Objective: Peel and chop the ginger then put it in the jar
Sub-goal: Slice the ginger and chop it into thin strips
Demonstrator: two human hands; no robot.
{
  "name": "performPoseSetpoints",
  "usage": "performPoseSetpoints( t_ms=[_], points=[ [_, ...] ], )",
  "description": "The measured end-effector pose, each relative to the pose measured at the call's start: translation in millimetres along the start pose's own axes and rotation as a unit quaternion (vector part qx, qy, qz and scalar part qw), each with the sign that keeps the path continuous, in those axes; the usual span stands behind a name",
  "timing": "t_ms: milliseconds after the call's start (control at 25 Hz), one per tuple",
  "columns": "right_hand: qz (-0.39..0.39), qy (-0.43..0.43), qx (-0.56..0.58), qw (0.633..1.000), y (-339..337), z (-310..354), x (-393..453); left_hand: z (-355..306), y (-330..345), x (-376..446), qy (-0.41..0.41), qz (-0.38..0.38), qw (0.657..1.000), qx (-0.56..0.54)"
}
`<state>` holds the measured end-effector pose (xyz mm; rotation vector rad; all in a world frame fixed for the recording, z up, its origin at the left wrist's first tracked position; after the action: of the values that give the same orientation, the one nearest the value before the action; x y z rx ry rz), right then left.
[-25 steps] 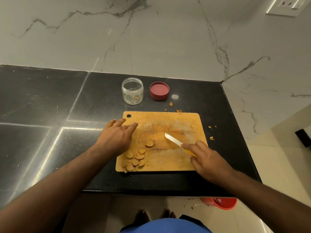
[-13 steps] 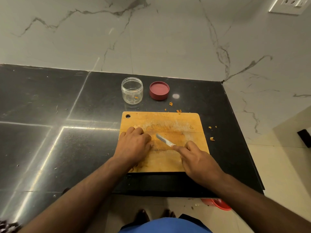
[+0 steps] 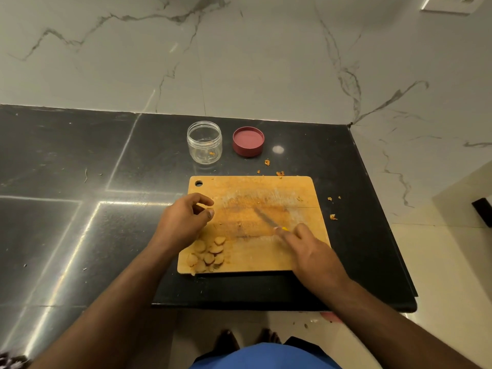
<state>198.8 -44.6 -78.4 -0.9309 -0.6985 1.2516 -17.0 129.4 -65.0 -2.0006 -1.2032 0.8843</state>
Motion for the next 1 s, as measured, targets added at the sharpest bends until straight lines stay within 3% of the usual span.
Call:
performPoseSetpoints(
  t_ms=[80, 280, 480, 680, 880, 1000],
  points=[
    [-0.059, 0.034, 0.012, 0.998, -12, -13, -4, 0, 6, 2, -0.006, 0.005, 1.0, -0.009],
    [0.038, -0.103, 0.012, 0.994, 21, 29, -20, -15, 13, 7, 0.006, 0.013, 1.0, 0.009],
    [-0.06, 0.053, 0.002, 0.997, -14, -24, -9, -15, 18, 8, 0.005, 0.021, 1.0, -0.008],
    [0.017, -0.055, 0.002, 0.998, 11, 17, -7, -24, 28, 8, 0.025, 0.046, 0.999, 0.014],
    [-0.063, 0.069, -0.002, 0.996, -17, -30, 6, -29, 35, 7, 0.043, 0.067, 0.996, 0.029],
    [-0.036, 0.028, 0.024, 0.999, -14, -20, -6, -39, 39, 8, 0.061, 0.065, 0.995, 0.043]
  ],
)
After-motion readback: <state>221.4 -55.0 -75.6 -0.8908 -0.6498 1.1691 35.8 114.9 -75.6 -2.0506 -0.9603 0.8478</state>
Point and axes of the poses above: each hand's wrist, its own x-axis towards the middle knuckle, its own y-axis out of the palm, z = x × y, the point moved 7 cm from there along x, towards the middle knuckle, and after that the axes turned 13 degrees about x, right-handed, at the moved point
